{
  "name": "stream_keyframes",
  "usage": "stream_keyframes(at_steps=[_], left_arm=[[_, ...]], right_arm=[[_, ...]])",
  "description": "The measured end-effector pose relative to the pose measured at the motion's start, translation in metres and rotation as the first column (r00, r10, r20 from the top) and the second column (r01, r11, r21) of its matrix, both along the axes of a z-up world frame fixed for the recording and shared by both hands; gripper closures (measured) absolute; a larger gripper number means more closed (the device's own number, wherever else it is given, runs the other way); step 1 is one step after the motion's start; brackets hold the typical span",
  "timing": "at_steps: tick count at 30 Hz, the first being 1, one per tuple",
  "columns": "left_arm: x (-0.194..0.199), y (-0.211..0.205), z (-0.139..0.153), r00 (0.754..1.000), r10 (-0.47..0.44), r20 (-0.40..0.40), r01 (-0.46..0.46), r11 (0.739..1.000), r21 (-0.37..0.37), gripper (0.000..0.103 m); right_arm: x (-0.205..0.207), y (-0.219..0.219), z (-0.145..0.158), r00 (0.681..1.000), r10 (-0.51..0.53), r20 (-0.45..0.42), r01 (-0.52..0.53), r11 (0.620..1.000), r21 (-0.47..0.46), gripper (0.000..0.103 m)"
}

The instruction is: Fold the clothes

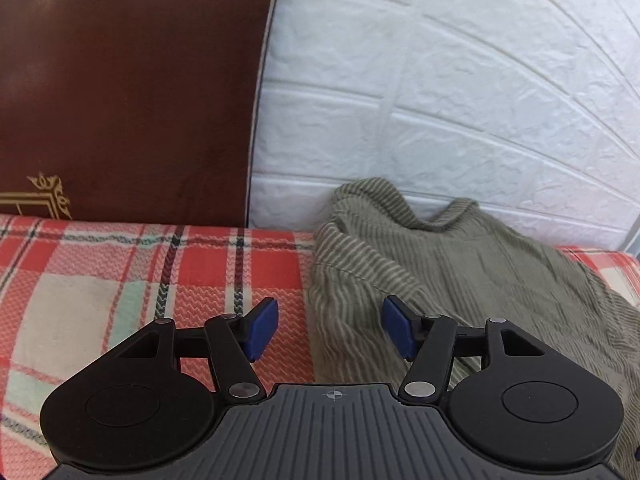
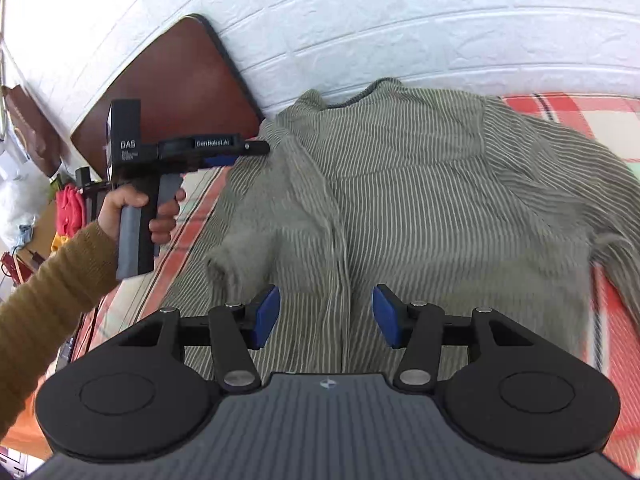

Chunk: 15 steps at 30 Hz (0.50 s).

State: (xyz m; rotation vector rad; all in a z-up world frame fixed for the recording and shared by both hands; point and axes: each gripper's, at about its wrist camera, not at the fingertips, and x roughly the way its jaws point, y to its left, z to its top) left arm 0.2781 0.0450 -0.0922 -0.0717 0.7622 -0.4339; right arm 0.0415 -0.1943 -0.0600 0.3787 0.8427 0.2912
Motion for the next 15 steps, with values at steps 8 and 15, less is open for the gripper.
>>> stream_keyframes(at_steps=[8, 15], left_arm=[[0.015, 0.015, -0.005, 0.995, -0.057, -0.08, 0.038, 0.975, -0.217, 0.065], [0.03, 0.0, -0.004, 0.998, -0.02, -0.059, 0.01, 0.986, -0.165, 0.102]], right_arm=[[0.02, -0.002, -0.017, 0.999, -0.008, -0.034, 0.01, 0.998, 0.067, 0.043], [0.02, -0.005, -0.023, 0.998, -0.018, -0.053, 0.023, 0.995, 0.092, 0.043]])
